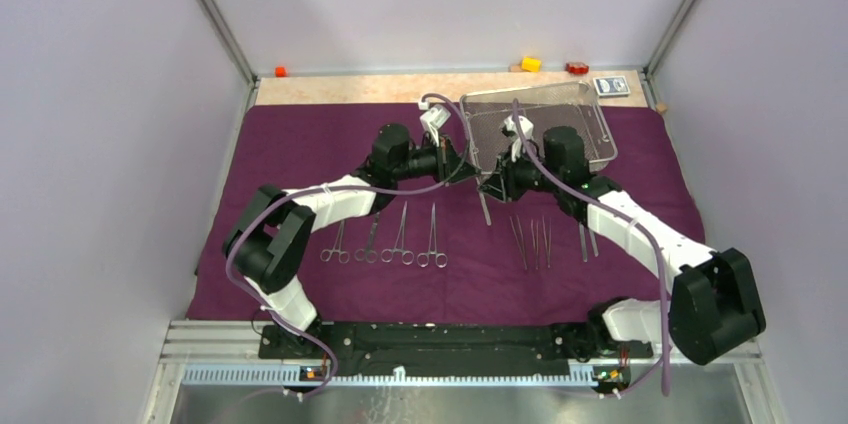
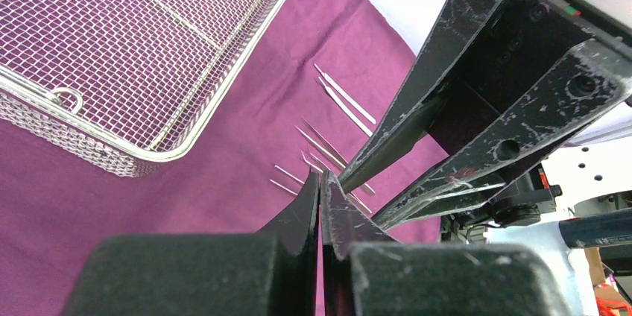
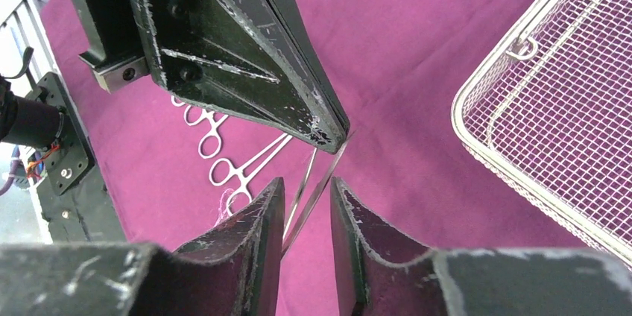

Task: Open and lay out the surgical kit
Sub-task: Place the medical item in the surgical kit.

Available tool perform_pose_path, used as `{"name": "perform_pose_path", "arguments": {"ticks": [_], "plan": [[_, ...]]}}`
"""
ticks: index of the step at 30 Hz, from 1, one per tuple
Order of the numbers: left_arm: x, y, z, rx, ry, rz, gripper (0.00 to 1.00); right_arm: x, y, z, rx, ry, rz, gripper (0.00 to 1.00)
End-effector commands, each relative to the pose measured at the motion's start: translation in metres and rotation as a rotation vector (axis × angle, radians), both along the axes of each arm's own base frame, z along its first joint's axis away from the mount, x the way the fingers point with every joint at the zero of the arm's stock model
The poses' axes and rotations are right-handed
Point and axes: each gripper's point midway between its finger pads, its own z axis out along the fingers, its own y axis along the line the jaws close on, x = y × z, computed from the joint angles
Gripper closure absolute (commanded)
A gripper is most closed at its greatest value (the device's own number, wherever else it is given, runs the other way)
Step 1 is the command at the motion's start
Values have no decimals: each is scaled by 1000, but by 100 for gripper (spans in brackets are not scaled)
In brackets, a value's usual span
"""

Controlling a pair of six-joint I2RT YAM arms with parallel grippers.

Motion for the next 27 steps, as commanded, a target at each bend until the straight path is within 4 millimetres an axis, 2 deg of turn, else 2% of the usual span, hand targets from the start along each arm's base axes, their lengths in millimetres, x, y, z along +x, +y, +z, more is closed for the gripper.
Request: {"name": "perform_pose_path", "arguments": {"ticks": [1,5,8,21,27], "plan": [[9,-5,18,-27,-68,5,100,11,7,15,5,-45,-11,70],[8,-6,19,-28,-68,0,100,12,8,14,2,-38,-11,64],[6,-7,18,-25,-68,-4,100,12,10,14,4,-31,-7,64],[7,-9,12,-7,-65,2,100,14,11,13,7,-15,-7,77],[8,-9,11,-6,-63,1,100,14,11,7,-2,1,-12,78]]}}
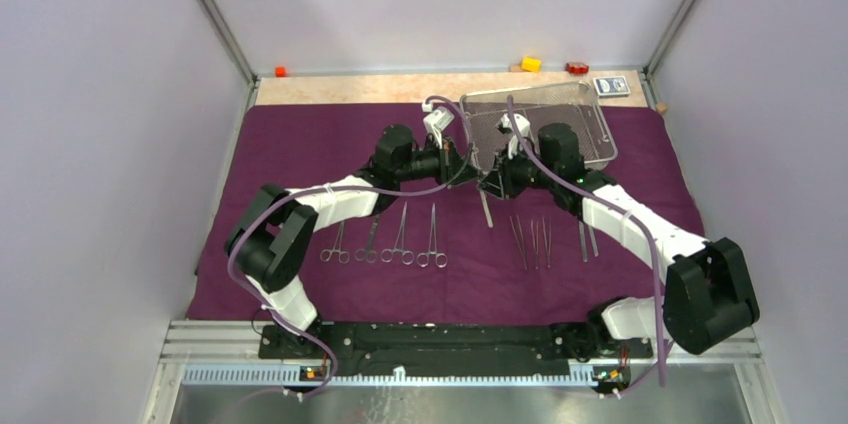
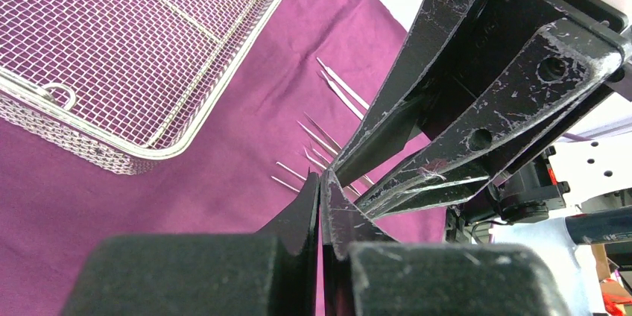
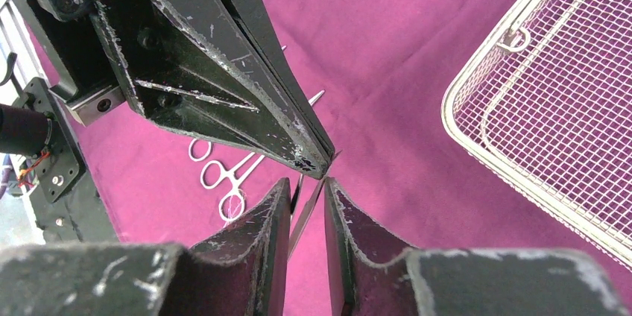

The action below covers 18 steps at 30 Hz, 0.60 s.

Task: Open and lay out the surgical kit
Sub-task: Place the medical item in the surgical kit.

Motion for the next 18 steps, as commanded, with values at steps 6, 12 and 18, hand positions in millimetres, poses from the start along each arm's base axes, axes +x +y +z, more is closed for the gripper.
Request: {"name": "perform_pose_path", "arguments": {"ticks": [6,12,18], "plan": [[9,-5,16,-23,-57,4,100,6,12,12,26,-19,21,74],[9,-5,14,-19,-55,6,100,7,11,12,25,-19,17,81],[13,-4,11,4,-80,13,87,9,8,13,12,-15,-30,100]]}}
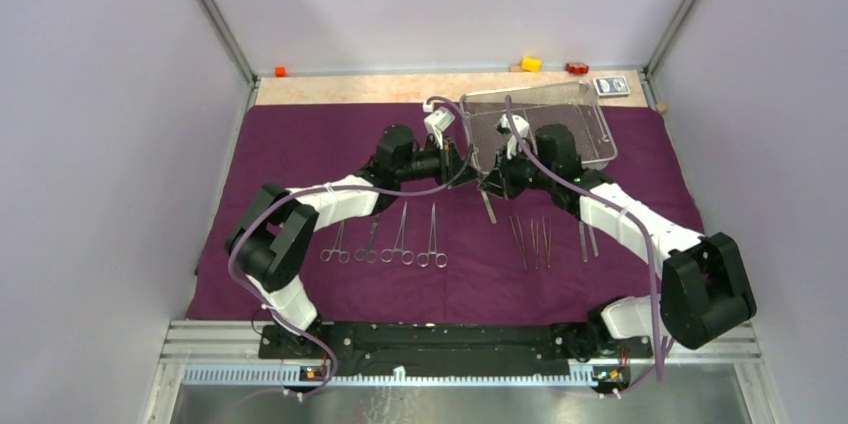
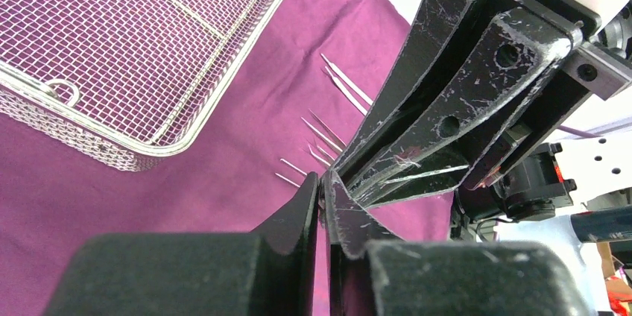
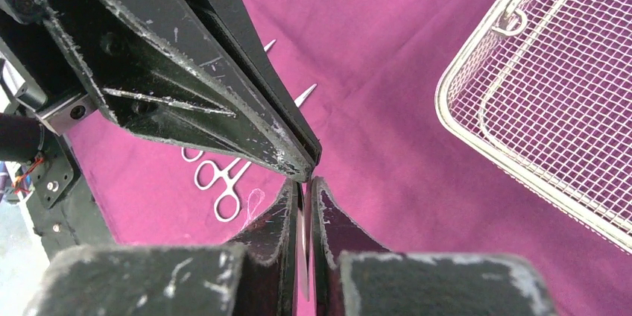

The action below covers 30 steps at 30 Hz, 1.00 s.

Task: Open and lay out the surgical kit
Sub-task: Place the medical item in the surgical kit.

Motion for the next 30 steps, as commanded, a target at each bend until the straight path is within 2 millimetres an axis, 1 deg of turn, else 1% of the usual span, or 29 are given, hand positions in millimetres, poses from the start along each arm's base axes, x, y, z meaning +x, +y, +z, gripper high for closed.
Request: {"name": "perform_pose_path", "arguments": {"ticks": [1,2,6,11,15,19,25,30], "plan": [[14,-4,14,-5,-89,14,84,8,8,22,16,-44,-24,100],[15,-4,15,-1,-98,14,81,9,7,22,9,-39,-37,100],[21,-1,20,13,-131,24,77,10,6,18,-2,-21,-64,100],[29,7,25,30,-171,43,68,12,3,17,-22,-27,-105,100],[36,14,34,31,-200,58,61,14,-1,16,-40,-24,-135,100],[42,18,40,39,-222,71,57,11,3,12,-42,-14,-133,100],[53,26,39,68,-236,107,55,9,6,6,-54,-3,-129,100],[67,38,41,110,-258,174,55,16,0,2,-102,-15,-195,100]]}}
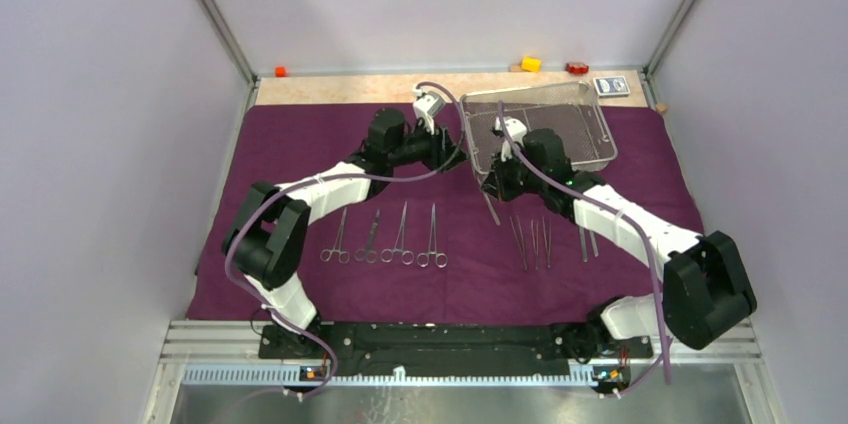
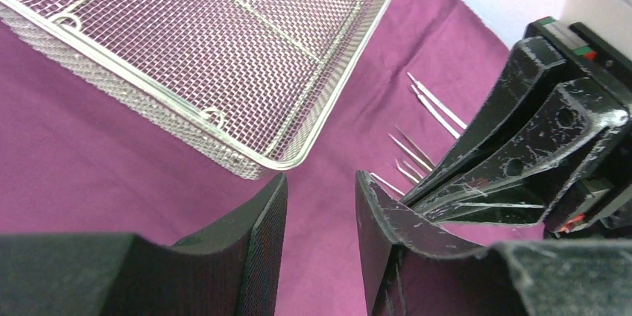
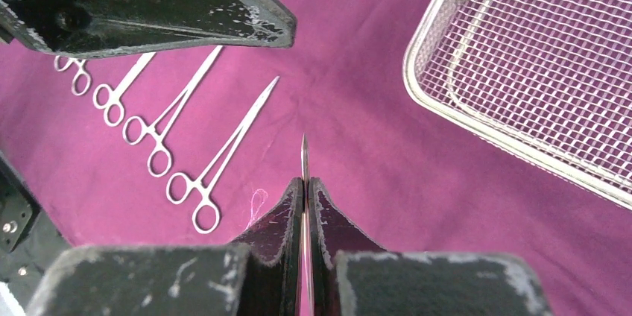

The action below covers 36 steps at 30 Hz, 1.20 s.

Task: Open and lay out the surgical kit
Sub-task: Place the medical item in the surgical kit.

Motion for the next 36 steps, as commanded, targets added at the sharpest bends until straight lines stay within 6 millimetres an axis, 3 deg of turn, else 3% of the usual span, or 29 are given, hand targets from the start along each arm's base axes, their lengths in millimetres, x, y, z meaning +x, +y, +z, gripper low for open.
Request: {"name": "perform_pose_path", "arguments": {"ticks": [1,8,13,21,29,36], "plan": [[20,12,36,13,-120,79,55,14,3,13,-20,-41,-75,100],[48,37,36,142,-208,197,55,16,4,-18,-62,88,-222,100],[56,46,32,199,-237,236,55,9,0,-36,-162,161,-338,100],[55,52,24,215,-229,261,55,-4,-15,-63,-242,217,-500,100],[53,56,25,211,-234,280,55,-12,-21,-94,-332,241,-531,100],[50,58,23,202,-222,291,55,-12,-31,-106,-392,220,-553,100]]}}
